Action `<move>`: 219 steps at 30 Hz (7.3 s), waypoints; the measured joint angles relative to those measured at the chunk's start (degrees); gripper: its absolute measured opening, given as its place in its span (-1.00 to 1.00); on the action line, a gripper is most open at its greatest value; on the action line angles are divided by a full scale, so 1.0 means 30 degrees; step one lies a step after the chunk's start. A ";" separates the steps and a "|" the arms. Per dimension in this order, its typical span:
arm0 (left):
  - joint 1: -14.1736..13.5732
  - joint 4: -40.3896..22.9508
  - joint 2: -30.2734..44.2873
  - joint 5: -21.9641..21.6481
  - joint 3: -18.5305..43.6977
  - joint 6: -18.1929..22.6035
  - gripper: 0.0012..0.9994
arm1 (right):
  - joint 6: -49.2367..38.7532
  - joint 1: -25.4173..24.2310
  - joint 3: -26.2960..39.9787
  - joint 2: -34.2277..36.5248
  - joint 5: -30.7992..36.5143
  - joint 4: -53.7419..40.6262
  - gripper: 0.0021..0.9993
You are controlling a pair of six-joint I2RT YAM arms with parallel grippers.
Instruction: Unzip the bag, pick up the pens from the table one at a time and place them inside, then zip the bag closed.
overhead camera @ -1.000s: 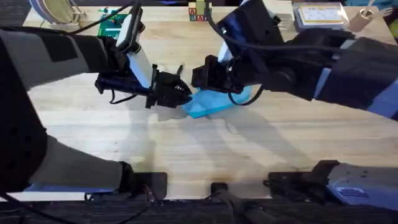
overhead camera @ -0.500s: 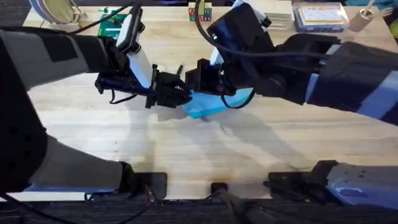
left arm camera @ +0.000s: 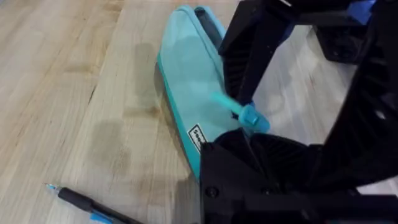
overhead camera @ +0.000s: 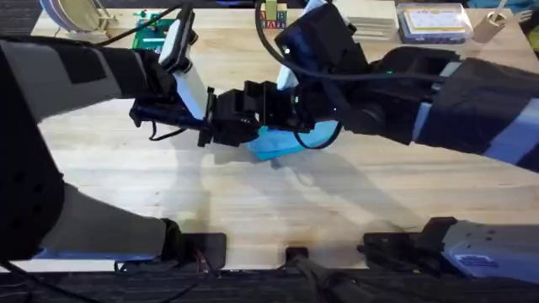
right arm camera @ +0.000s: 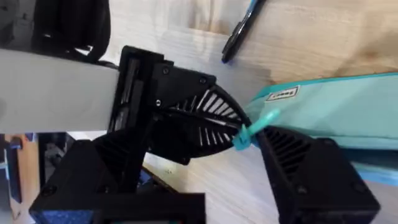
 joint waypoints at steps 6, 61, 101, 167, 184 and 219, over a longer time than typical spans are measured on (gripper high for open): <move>-0.0015 0.0000 0.0000 0.0000 0.0000 0.0000 -0.92 | 0.0007 0.0000 0.0036 0.0000 -0.0146 -0.0029 0.99; 0.1935 -0.1602 -0.1107 -0.3009 0.0995 0.0010 0.99 | -2.0620 -0.6089 0.0036 -0.9683 0.3034 -0.8085 -0.94; 0.2098 -0.7708 -1.8258 -1.0368 0.1935 -0.6892 0.99 | -3.6973 -1.1264 0.0036 -0.3588 -0.0362 -0.9456 -0.94; 0.2098 -0.7723 -1.8258 -1.1154 0.1931 -0.9879 0.99 | -3.5269 -1.1489 0.0036 -0.2415 -0.5981 -0.8109 1.00; 0.2098 -0.6651 -1.8258 -1.1162 0.1938 -1.0755 0.99 | -2.7830 -1.1489 0.0036 -0.8423 -0.5981 -0.8794 1.00; 0.2098 -0.1639 -1.1057 -1.3109 0.1945 -2.1749 0.99 | -2.1594 -1.1489 0.0036 -1.5351 -0.0896 -1.6269 1.00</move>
